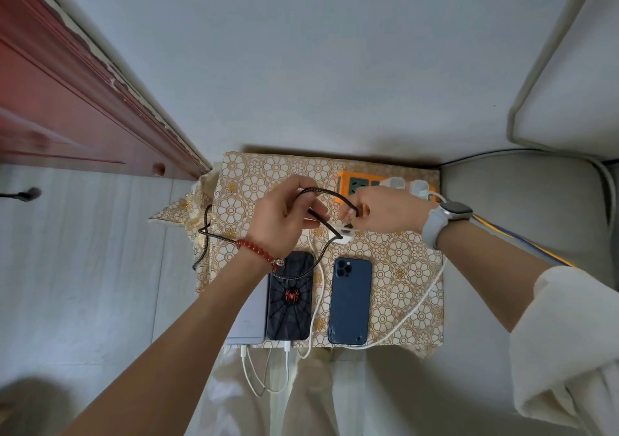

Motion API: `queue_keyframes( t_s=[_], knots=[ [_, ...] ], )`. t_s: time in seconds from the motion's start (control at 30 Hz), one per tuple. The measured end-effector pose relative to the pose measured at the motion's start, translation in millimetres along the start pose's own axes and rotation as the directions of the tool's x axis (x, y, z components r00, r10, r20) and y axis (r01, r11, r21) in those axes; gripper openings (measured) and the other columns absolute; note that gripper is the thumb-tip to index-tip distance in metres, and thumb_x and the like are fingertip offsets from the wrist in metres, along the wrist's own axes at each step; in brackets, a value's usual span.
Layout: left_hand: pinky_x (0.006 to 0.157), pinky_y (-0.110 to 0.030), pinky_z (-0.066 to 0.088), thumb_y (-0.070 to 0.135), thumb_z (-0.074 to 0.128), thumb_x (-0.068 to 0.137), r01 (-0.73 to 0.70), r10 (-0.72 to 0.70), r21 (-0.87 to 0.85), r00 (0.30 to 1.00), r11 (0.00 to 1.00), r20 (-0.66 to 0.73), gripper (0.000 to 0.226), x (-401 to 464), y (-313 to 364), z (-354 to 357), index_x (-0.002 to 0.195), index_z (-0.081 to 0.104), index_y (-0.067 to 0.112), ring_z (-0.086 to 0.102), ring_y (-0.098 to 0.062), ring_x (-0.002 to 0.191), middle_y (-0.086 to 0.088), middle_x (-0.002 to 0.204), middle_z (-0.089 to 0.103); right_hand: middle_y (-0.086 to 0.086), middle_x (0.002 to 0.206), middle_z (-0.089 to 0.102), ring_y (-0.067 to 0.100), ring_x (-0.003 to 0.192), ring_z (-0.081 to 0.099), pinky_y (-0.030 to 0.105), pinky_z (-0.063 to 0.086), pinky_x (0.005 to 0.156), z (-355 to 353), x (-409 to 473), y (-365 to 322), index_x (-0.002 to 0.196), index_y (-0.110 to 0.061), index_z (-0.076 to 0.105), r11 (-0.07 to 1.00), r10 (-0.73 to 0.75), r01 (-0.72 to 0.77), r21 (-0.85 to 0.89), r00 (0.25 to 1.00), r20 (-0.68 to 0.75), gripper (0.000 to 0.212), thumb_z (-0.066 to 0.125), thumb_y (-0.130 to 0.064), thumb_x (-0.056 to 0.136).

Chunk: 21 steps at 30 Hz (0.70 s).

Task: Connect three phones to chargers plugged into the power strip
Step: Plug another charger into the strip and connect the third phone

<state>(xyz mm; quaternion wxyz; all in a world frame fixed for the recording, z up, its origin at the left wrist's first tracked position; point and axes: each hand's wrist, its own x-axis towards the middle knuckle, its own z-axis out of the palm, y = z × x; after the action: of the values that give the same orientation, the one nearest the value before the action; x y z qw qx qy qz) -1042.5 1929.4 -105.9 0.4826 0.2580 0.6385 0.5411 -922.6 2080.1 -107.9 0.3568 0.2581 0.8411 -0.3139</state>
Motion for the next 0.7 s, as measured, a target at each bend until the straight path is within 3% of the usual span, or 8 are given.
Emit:
queue_keyframes(
  t_s=[0.1, 0.17, 0.27, 0.37, 0.5, 0.63, 0.7],
  knots=[
    [0.067, -0.026, 0.059, 0.004, 0.044, 0.092, -0.028, 0.028, 0.032, 1.000, 0.999, 0.006, 0.028, -4, -2, -2, 0.082, 0.052, 0.028, 0.069, -0.018, 0.074, -0.001, 0.069, 0.066, -0.002, 0.072, 0.059, 0.016, 0.063, 0.053, 0.027, 0.041, 0.053, 2, -3, 3, 0.089, -0.016, 0.060, 0.996, 0.037, -0.042, -0.078, 0.997, -0.063, 0.021, 0.042, -0.027, 0.093],
    [0.066, -0.025, 0.059, 0.006, 0.047, 0.091, -0.034, 0.033, 0.070, 0.999, 0.997, 0.022, 0.026, -9, -6, -2, 0.082, 0.054, 0.029, 0.069, -0.016, 0.072, 0.001, 0.067, 0.065, -0.004, 0.068, 0.053, 0.009, 0.052, 0.044, 0.025, 0.030, 0.047, 4, -4, 6, 0.096, -0.013, 0.058, 0.998, 0.069, -0.069, 0.006, 0.974, -0.217, 0.021, 0.039, -0.022, 0.095],
    [0.053, -0.017, 0.055, 0.010, 0.048, 0.091, -0.035, 0.031, 0.165, 0.999, 0.986, 0.026, 0.026, -15, -14, 0, 0.082, 0.054, 0.034, 0.065, -0.005, 0.058, 0.005, 0.062, 0.061, 0.003, 0.073, 0.053, 0.016, 0.055, 0.042, 0.029, 0.028, 0.055, 4, -9, 13, 0.100, -0.007, 0.055, 0.995, 0.081, -0.036, 0.096, 0.845, -0.529, 0.020, 0.038, -0.015, 0.094],
    [0.043, -0.014, 0.043, 0.012, 0.045, 0.093, 0.018, -0.018, 0.236, 1.000, 0.972, -0.004, 0.019, -14, -23, 5, 0.093, 0.057, 0.026, 0.053, 0.000, 0.042, 0.008, 0.056, 0.058, 0.015, 0.075, 0.063, 0.032, 0.064, 0.054, 0.032, 0.032, 0.060, 2, -14, 16, 0.099, -0.004, 0.056, 0.998, 0.055, -0.035, 0.043, 0.715, -0.697, 0.019, 0.040, -0.011, 0.091],
    [0.047, -0.024, 0.041, 0.018, 0.048, 0.092, 0.093, -0.080, 0.231, 0.995, 0.969, -0.064, 0.009, -8, -27, 7, 0.095, 0.056, 0.021, 0.047, -0.012, 0.047, 0.004, 0.052, 0.052, 0.022, 0.097, 0.065, 0.039, 0.088, 0.057, 0.044, 0.044, 0.082, -5, -11, 30, 0.102, -0.002, 0.056, 0.986, 0.166, -0.123, 0.111, 0.713, -0.682, 0.022, 0.039, -0.012, 0.092],
    [0.052, -0.034, 0.042, 0.018, 0.050, 0.091, 0.079, -0.068, 0.240, 0.996, 0.968, -0.057, 0.010, -3, -24, 6, 0.091, 0.059, 0.022, 0.044, -0.020, 0.052, 0.000, 0.053, 0.047, 0.021, 0.092, 0.063, 0.038, 0.086, 0.056, 0.045, 0.045, 0.079, -9, -9, 38, 0.099, -0.005, 0.055, 0.988, 0.149, -0.140, 0.068, 0.721, -0.677, 0.020, 0.040, -0.013, 0.090],
    [0.050, -0.033, 0.038, 0.017, 0.049, 0.091, 0.067, -0.057, 0.261, 0.997, 0.963, -0.044, 0.012, -4, -26, 6, 0.092, 0.060, 0.023, 0.042, -0.020, 0.052, 0.000, 0.052, 0.045, 0.018, 0.094, 0.065, 0.038, 0.089, 0.056, 0.045, 0.046, 0.081, -8, -8, 39, 0.101, -0.011, 0.058, 0.986, 0.159, -0.152, 0.067, 0.743, -0.650, 0.021, 0.041, -0.015, 0.088]
  ],
)
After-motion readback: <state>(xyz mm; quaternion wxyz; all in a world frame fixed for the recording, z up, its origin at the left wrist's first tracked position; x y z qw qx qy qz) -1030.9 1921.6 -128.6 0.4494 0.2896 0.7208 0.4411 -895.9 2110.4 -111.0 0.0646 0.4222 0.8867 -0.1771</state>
